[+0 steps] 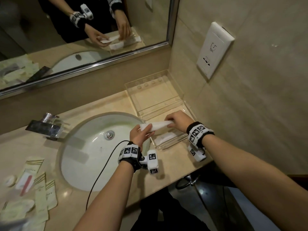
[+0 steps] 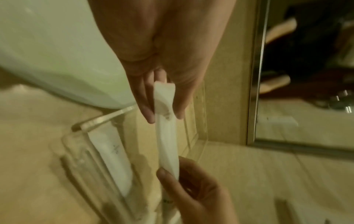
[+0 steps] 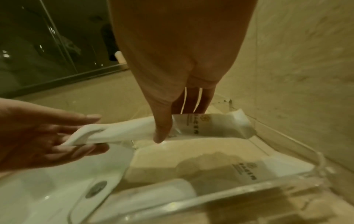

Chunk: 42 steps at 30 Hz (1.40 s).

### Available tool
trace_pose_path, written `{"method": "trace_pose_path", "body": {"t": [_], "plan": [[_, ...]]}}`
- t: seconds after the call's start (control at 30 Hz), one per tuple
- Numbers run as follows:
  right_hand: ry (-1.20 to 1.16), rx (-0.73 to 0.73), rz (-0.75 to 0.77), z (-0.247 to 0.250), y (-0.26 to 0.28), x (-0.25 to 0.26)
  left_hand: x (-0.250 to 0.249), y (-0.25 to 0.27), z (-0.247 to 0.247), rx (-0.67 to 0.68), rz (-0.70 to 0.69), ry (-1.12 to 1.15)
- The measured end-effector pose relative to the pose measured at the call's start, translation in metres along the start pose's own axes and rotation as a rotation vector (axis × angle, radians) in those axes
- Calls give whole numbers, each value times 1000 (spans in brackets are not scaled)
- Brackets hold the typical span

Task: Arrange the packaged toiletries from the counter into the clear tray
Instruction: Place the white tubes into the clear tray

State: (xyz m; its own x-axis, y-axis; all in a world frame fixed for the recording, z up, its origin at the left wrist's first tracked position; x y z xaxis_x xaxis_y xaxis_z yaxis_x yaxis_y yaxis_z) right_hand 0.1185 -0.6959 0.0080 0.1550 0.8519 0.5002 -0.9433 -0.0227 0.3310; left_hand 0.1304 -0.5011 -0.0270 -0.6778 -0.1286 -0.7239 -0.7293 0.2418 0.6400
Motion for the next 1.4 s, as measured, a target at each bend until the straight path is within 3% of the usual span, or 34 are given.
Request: {"method": "trace_pose_path", "body": {"t": [0.1, 0.2, 0.33, 0.57, 0.87, 1.4], "plan": [[136, 91, -74, -9, 0, -18, 3, -10, 10, -102, -109, -452], [197, 173, -108, -18, 3, -27, 3, -9, 2, -94, -187, -728], [121, 202, -113, -25, 5, -35, 9, -10, -15, 9, -196, -870], [148, 161, -157, -17, 7, -50, 16, -13, -36, 71, -236, -1120], [259, 56, -192, -4, 17, -64, 28, -12, -47, 54, -283, -1258], [141, 57, -249, 0, 23, -68, 28, -16, -49, 3, -285, -1231]]}}
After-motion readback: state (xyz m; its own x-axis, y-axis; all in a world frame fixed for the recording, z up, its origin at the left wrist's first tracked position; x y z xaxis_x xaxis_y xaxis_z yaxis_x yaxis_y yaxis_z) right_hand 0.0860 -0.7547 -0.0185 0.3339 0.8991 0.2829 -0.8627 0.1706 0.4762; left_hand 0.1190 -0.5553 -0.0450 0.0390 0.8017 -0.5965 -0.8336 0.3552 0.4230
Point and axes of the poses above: each hand's wrist, its own y-axis away from the middle knuckle, its own z-axis out of the back of the hand, x = y × z, the point moved 6 cm from there along -y, towards the middle knuckle, and after that the axes turned 2 degrees about z, right-handed, at the moved point
